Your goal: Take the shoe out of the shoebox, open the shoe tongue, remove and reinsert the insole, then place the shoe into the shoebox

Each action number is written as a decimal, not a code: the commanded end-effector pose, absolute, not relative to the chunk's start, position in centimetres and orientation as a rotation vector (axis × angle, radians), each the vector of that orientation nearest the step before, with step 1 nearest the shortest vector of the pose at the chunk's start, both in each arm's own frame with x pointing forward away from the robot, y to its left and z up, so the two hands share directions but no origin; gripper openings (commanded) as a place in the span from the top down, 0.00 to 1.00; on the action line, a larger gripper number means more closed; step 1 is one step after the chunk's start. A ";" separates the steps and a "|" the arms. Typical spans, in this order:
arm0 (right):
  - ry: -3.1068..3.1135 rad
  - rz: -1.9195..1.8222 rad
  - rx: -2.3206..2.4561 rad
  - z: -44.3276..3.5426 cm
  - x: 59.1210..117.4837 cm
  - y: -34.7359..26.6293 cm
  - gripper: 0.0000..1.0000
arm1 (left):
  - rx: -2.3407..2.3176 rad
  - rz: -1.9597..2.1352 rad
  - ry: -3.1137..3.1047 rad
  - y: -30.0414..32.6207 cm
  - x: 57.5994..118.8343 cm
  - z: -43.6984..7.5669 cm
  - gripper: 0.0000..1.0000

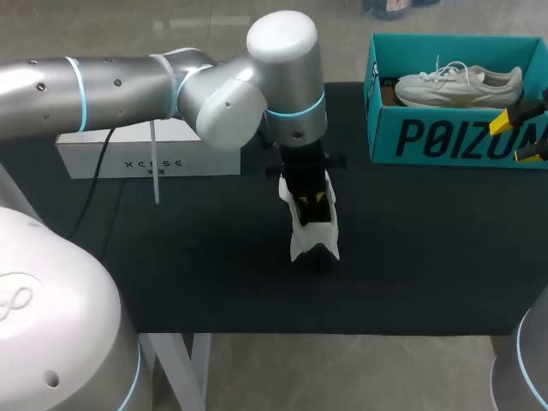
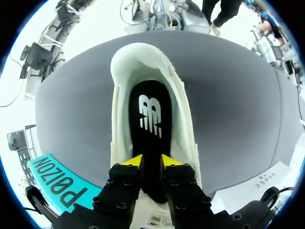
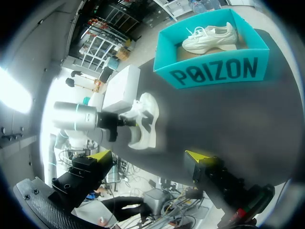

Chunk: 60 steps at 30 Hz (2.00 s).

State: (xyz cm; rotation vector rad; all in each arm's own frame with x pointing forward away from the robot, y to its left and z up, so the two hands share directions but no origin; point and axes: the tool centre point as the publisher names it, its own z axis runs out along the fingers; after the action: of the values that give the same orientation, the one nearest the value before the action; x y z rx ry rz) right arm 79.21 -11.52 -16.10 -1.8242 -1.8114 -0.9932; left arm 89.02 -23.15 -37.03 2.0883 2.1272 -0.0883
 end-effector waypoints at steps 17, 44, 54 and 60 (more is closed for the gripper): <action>-1.812 -0.991 -1.827 -16.1 79.1 -11.5 0.00 | 2.034 0.027 2.250 -22.4 89.1 -35.4 0.00; -1.812 -0.991 -1.827 -16.1 79.1 -11.5 0.00 | 1.896 0.104 2.257 -22.3 92.2 -33.2 1.00; -1.812 -0.991 -1.827 -16.1 79.1 -11.5 0.00 | 1.935 0.072 2.339 -22.7 90.6 -34.2 1.00; -1.812 -0.991 -1.827 -16.1 79.1 -11.5 0.00 | 1.947 0.071 2.358 -22.9 89.9 -35.5 1.00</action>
State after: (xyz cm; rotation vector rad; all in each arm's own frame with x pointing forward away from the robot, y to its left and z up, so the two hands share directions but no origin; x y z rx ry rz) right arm 79.21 -11.52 -16.10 -1.8242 -1.8114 -0.9931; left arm 89.76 -22.33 -34.77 1.9442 2.3495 0.0655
